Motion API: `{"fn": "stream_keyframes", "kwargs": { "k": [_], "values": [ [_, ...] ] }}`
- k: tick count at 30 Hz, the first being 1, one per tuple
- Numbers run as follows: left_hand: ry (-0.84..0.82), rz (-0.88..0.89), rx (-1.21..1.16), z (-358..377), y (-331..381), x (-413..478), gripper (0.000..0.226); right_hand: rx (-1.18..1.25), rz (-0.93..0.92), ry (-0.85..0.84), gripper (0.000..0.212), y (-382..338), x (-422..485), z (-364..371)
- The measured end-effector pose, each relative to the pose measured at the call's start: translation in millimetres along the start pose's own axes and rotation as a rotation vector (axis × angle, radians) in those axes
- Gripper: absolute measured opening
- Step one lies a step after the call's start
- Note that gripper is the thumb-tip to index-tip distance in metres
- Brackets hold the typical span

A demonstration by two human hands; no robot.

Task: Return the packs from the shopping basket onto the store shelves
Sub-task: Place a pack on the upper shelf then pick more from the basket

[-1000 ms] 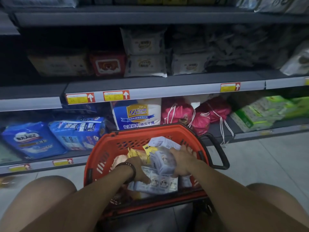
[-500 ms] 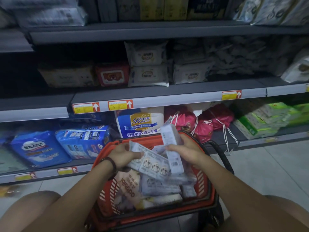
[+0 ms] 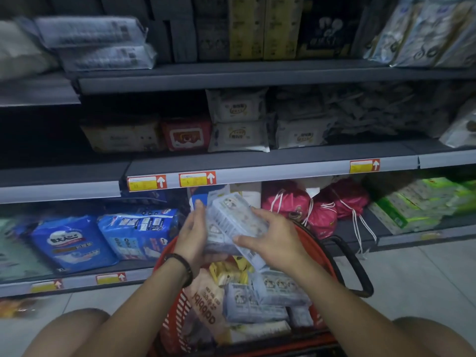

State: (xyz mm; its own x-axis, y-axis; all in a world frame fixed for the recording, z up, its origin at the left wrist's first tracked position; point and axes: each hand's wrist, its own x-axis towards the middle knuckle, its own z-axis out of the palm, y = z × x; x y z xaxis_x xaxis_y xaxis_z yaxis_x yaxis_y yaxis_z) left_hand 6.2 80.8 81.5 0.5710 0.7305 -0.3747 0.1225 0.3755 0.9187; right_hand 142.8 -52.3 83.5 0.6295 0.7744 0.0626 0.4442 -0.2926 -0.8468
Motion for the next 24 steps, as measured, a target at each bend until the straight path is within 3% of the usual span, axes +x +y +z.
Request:
{"fn": "stream_keyframes", "kwargs": {
  "k": [2, 6, 11, 14, 18, 24],
  "values": [
    [-0.043, 0.046, 0.014, 5.4, 1.4, -5.6, 0.055, 0.023, -0.024, 0.003, 0.080, -5.0, 2.8, 1.5],
    [0.037, 0.044, -0.058, 4.0, 6.8, -4.3, 0.049, 0.076, -0.062, -0.088, 0.106, -8.0, 11.4, -3.9],
    [0.226, 0.067, -0.131, -7.0, 18.3, -1.9, 0.037, 0.132, -0.128, -0.068, 0.107, -13.4, 8.8, -11.3],
    [0.248, 0.056, -0.200, -17.5, 30.4, -9.1, 0.037, 0.099, -0.134, -0.120, 0.116, -14.4, -2.1, 0.8],
    [0.177, 0.079, -0.271, -28.5, 47.3, -23.4, 0.039, 0.235, -0.185, -0.003, 0.102, -26.9, -7.6, 24.6],
    [0.106, 0.410, -0.244, -51.5, 82.7, -45.0, 0.062, 0.390, -0.219, 0.081, 0.088, -75.0, 4.8, 23.2]
  ]
}}
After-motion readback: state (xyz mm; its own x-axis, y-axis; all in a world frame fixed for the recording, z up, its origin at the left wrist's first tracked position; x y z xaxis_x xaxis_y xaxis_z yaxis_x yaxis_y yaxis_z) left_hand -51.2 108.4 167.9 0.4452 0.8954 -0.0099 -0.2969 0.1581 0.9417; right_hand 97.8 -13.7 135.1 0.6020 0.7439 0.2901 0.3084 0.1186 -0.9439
